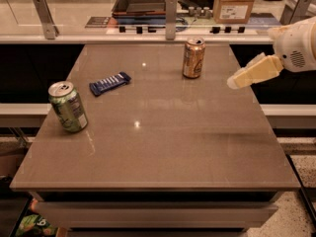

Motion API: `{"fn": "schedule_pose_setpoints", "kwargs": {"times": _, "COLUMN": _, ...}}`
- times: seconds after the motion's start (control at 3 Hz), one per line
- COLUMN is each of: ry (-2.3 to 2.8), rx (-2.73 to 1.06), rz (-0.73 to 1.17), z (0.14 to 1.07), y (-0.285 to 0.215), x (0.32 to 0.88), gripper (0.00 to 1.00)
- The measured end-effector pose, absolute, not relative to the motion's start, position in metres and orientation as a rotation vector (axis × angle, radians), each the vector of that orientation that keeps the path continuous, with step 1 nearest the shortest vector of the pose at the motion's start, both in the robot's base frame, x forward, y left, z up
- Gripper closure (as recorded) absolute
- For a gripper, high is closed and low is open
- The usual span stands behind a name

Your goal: Move orange can near green can

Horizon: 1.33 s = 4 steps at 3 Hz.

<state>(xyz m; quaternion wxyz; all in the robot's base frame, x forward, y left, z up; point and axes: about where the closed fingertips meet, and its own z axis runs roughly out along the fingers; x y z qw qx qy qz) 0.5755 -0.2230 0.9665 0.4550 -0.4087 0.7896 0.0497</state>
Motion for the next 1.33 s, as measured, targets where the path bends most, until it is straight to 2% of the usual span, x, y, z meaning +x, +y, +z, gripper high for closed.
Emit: {"fn": "schedule_pose_setpoints", "kwargs": {"times": 1.33, "ry": 1.862, "rx": -0.823, "rz": 0.359, "z": 0.932, "y": -0.192, "x": 0.664, "gripper": 0.0}}
